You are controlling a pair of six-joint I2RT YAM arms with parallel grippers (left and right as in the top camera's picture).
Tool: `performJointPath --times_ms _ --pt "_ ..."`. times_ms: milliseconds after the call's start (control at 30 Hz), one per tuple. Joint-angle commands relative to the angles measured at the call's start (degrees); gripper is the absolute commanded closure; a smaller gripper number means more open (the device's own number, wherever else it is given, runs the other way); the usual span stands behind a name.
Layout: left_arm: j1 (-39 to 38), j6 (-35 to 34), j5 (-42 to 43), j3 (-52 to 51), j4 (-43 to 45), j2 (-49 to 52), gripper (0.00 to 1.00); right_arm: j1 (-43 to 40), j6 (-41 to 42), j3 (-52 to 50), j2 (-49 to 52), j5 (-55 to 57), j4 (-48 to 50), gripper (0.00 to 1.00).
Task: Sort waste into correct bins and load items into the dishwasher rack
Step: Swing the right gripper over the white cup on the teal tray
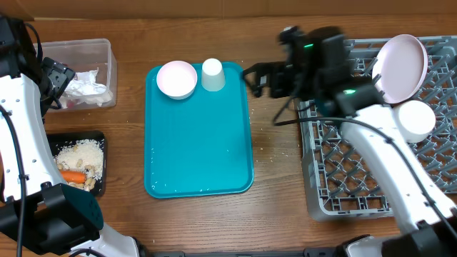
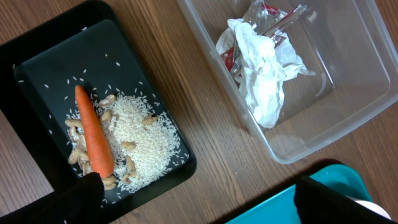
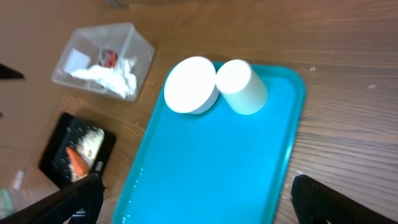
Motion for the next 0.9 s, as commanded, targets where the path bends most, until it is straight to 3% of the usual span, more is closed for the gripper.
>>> performJointPath --times_ms 0,367,867 --pt "-0.22 0.66 -0.79 0.31 0.02 -0.15 0.0 5.09 2.49 0.98 2.86 6.84 3.52 0.0" --pt "-0.22 0.66 -0.79 0.31 0.02 -0.15 0.0 13.88 4.42 0.98 13.66 6.84 19.06 0.0" --pt "-0.22 0.66 -0.79 0.31 0.02 -0.15 0.0 14.88 5.81 0.98 22.12 6.88 26.23 0.0"
